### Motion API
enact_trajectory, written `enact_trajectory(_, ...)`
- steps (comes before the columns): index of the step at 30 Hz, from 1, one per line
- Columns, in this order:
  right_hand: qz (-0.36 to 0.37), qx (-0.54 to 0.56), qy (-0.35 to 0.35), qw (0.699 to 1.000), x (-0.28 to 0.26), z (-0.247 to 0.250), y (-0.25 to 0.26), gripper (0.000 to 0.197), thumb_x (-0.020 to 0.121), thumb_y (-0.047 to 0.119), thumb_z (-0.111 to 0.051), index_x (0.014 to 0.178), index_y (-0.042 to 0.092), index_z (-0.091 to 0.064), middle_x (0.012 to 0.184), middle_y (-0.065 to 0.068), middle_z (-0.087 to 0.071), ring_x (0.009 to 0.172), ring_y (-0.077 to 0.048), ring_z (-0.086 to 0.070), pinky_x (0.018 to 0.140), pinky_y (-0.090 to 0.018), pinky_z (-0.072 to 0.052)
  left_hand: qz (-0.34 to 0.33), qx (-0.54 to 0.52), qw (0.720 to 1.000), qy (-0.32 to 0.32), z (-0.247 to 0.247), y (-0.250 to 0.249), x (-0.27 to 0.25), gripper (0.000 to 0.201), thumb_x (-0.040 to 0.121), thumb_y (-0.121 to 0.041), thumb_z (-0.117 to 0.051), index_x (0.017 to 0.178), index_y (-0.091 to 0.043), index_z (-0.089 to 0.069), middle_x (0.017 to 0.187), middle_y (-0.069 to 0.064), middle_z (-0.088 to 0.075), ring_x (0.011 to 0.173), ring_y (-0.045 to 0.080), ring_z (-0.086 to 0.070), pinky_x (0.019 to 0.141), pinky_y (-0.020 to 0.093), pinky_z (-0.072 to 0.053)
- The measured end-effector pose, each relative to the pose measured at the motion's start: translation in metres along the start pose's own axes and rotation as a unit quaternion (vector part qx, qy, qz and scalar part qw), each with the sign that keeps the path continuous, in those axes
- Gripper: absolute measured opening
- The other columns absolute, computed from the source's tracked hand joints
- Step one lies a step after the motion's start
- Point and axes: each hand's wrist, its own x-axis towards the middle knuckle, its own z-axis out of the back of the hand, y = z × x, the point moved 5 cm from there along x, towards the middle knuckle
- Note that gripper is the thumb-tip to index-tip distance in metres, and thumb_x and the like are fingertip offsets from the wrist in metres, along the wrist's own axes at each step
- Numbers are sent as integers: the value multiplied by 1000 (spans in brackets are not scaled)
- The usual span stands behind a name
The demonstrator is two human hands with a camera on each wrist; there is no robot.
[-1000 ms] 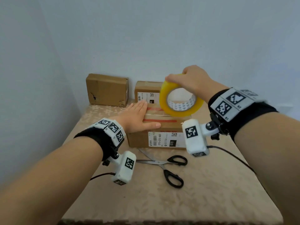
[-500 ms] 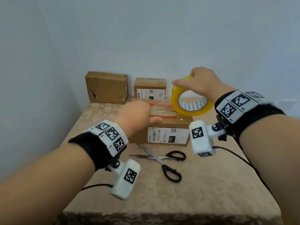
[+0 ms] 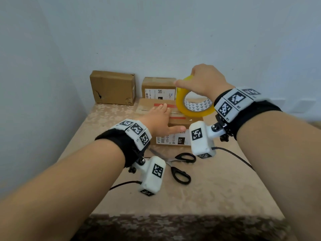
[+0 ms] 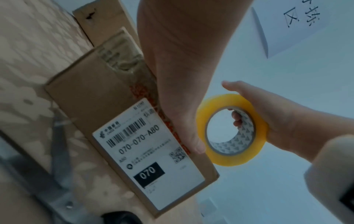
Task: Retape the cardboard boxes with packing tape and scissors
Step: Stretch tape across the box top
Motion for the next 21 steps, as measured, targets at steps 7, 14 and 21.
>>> enact_trajectory(7, -125, 293, 30, 947, -24, -5, -47, 77, 78, 71, -57, 126, 11, -51, 123, -6, -54, 115, -26, -50, 90, -39, -40, -10, 11, 998, -56, -1, 3, -4, 90, 90, -66, -34, 152, -8, -4, 159, 13, -2, 147, 24, -5, 120, 38, -6)
enact_trajectory(14, -208, 468, 91, 854, -41, -27, -33, 86, 71, 75, -62, 134, 19, -45, 121, -5, -57, 99, -20, -61, 70, -41, -57, -6, 23, 999, -35, 1, 25, -20, 87, 90, -64, -32, 152, -8, -7, 159, 12, -4, 147, 24, -8, 119, 38, -10)
enact_trajectory(21, -142, 414, 13, 899, -30, -32, 10, 82, 70, 69, -68, 121, 5, -57, 110, -4, -59, 106, -22, -57, 84, -34, -45, -1, 11, 999, -40, -5, 48, -30, 84, 89, -67, -22, 153, -15, -4, 160, 5, -2, 147, 20, -3, 120, 41, -8)
